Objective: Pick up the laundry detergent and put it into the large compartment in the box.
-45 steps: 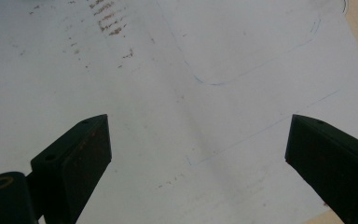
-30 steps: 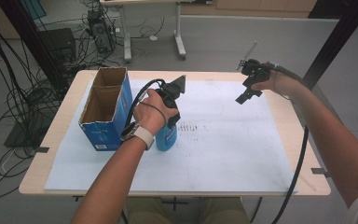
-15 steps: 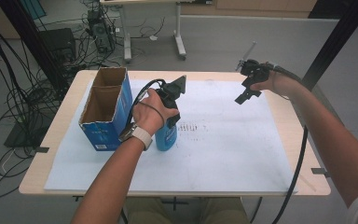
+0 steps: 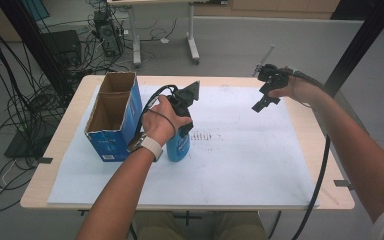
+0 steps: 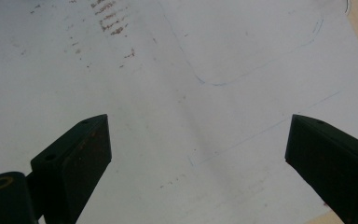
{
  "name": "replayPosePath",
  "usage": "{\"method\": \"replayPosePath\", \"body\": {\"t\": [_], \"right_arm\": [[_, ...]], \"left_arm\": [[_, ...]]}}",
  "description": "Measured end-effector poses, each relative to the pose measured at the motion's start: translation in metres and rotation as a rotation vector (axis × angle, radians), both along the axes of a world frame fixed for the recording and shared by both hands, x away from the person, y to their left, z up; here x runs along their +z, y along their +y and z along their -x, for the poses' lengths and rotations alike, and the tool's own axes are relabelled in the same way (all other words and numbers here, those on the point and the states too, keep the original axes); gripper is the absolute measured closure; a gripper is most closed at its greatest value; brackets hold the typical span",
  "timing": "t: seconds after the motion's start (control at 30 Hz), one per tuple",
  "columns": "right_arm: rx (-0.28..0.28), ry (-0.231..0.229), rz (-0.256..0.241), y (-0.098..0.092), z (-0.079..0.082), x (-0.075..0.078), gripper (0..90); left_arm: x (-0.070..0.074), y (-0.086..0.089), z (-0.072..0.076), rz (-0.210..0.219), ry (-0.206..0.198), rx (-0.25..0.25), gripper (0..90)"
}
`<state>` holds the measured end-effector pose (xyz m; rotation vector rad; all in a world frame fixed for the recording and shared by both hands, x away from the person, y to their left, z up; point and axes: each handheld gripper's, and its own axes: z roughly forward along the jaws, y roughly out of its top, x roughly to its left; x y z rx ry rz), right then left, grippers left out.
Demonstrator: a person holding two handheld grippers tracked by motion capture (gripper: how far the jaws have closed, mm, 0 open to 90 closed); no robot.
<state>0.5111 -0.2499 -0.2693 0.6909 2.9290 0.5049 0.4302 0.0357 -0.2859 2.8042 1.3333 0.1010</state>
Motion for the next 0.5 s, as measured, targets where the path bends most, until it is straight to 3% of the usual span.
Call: {"method": "replayPosePath", "body": {"t": [0.5], "right_arm": [[0.004, 0.0, 0.002, 0.0012, 0.0002, 0.0001, 6.9]], "left_arm": [[-0.0001, -0.0004, 0.0001, -0.001, -0.001, 0.0, 37.5]]}}
